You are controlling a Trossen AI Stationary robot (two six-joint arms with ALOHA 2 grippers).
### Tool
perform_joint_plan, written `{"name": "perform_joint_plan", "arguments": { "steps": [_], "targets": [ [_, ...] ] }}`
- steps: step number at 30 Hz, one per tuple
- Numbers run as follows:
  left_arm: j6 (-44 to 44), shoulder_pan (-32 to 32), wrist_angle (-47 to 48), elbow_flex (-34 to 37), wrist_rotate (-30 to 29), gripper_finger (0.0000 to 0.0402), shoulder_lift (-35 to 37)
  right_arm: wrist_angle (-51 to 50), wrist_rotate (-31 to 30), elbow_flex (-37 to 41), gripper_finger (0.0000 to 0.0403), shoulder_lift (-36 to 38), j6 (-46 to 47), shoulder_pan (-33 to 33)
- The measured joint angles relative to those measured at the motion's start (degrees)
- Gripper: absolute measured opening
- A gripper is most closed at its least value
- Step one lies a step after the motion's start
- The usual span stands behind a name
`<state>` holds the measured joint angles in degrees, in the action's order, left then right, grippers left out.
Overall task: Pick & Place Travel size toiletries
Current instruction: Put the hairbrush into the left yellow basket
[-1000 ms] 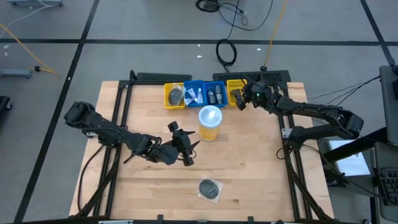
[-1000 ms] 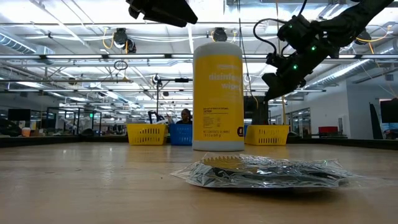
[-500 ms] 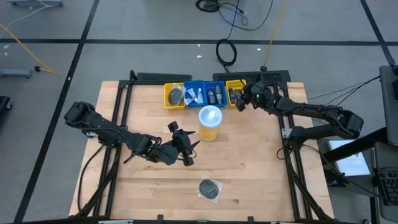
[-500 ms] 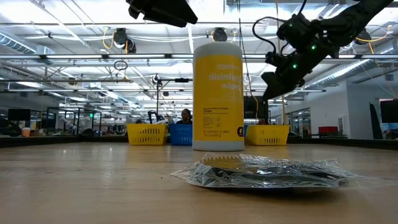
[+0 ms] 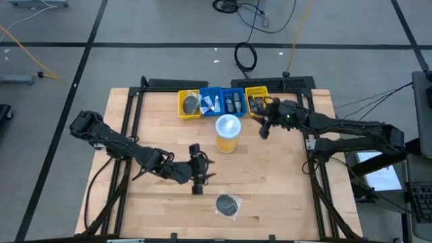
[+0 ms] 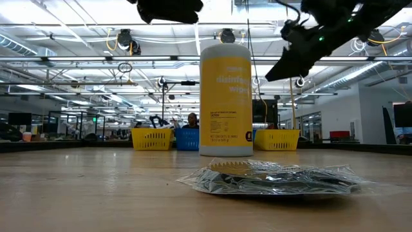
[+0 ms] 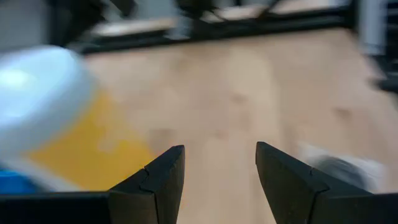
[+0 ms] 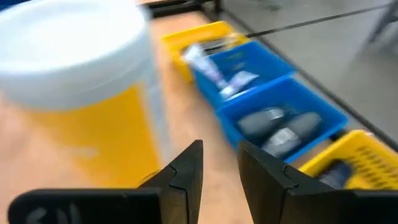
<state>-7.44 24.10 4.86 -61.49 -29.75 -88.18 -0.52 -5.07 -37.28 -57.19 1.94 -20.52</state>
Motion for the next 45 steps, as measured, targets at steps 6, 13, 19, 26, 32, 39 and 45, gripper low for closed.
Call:
{"name": "perform_joint_plan", "arguments": {
  "steps": [6,13,19,26,32,39,45],
  "targets": [
    [-7.8,0.4,5.2,0.0,9.0,0.0198,-0.1,-5.5,5.4,0.0,0.0091,2.6,1.0,7.5],
    [-17.2,0.1,3.4,0.0,15.3,0.0198,-6.3,-6.6,8.2,0.0,0.0094,1.3,2.4,17.8],
    [-22.7,-1.6,1.3,0.0,20.5,0.0198,-12.5,-6.3,8.1,0.0,0.01,-0.5,4.9,24.7],
    [-23.8,-4.2,-1.3,0.0,26.0,0.0198,-18.2,-5.8,5.4,0.0,0.01,-1.4,5.3,29.8],
    [-22.7,-6.7,-7.1,0.0,32.6,0.0198,-21.9,-4.8,3.4,0.0,0.01,-1.4,5.0,31.9],
    [-23.1,-8.8,-7.7,0.0,36.9,0.0198,-24.2,-4.5,3.3,0.0,0.01,-1.4,4.7,33.1],
    [-22.8,-9.6,-11.6,-0.1,43.6,0.0197,-25.9,-4.2,3.1,0.2,0.01,-1.4,4.2,33.0]
  ]
}}
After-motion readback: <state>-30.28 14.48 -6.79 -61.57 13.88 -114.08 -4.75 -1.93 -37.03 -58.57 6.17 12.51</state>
